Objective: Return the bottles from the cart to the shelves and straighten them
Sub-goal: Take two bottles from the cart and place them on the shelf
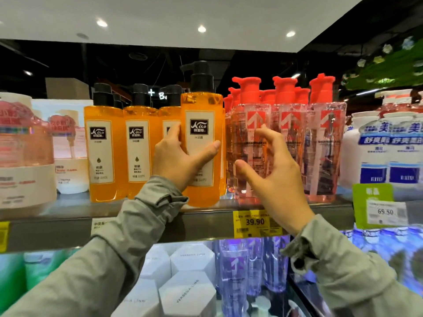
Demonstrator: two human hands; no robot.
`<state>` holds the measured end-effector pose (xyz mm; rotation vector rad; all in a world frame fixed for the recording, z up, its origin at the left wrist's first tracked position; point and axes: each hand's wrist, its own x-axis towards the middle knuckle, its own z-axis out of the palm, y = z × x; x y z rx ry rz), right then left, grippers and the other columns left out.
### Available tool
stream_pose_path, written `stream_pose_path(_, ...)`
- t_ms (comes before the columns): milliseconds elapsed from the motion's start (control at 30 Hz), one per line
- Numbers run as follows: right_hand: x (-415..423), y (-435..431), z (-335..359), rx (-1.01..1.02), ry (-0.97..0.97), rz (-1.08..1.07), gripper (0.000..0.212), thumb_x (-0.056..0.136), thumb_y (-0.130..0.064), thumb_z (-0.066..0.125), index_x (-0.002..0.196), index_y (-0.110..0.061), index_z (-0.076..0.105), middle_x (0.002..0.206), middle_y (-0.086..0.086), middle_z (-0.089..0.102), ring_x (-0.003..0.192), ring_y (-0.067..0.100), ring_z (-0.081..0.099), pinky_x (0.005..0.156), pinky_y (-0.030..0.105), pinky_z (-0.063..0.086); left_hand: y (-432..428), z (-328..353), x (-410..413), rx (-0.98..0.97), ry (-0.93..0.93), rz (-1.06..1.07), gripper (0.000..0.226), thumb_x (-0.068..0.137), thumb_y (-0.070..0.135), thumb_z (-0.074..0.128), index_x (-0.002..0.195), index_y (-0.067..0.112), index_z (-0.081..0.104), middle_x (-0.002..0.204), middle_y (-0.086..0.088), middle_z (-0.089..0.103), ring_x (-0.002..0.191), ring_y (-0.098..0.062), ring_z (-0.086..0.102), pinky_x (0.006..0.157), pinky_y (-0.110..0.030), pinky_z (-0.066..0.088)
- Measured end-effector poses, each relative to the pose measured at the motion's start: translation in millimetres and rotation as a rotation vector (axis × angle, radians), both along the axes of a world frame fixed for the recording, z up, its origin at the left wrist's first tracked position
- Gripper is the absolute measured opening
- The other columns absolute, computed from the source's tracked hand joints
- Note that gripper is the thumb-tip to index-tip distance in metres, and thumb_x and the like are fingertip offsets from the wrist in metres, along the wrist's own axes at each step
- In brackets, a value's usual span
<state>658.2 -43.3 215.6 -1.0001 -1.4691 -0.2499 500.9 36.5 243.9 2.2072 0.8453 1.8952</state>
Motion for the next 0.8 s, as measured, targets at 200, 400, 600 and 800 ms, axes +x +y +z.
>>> stream_pose_path(200,-6,-9,-4,-0.051,0.010,0.190,0.052,0.085,-0.019,0.069,0.131,-0.023,0.045,0.124,-0.025,0.049,0.118,-0.012,0.045,0.101,0.011,0.034,-12,11,-13,0.059,-0.068,0.054,0.049,0.071,0.046,0.073,0.106,0.025,0.046,0.097,0.013,0.057,0.083,0.001,0.057,0.069,-0.012,0.047)
stream_pose_path(400,-29,4,-6,-0.124,-0.015,0.304,0.053,0.085,-0.017,0.069,0.131,-0.021,0.044,0.124,-0.007,0.056,0.112,0.000,0.056,0.089,0.011,0.046,-12,1,-41,-0.007,-0.094,0.128,0.051,0.070,0.045,0.078,0.106,0.026,0.046,0.099,0.008,0.060,0.090,-0.011,0.061,0.073,-0.021,0.051)
stream_pose_path(600,-30,9,-7,-0.129,-0.023,0.316,0.053,0.085,-0.018,0.069,0.131,-0.024,0.044,0.126,-0.010,0.055,0.113,-0.003,0.054,0.090,0.009,0.043,-2,-6,-30,-0.153,-0.113,0.114,0.050,0.069,0.046,0.076,0.106,0.024,0.049,0.095,0.010,0.060,0.092,-0.015,0.062,0.082,-0.035,0.055)
stream_pose_path(800,-15,4,-8,-0.105,0.001,0.279,0.048,0.086,-0.015,0.068,0.128,-0.023,0.048,0.116,-0.014,0.059,0.105,-0.007,0.056,0.083,0.005,0.043,-2,-9,6,-0.175,-0.061,0.173,0.071,0.063,0.069,0.066,0.112,0.021,0.049,0.106,0.003,0.058,0.098,-0.017,0.059,0.086,-0.040,0.053)
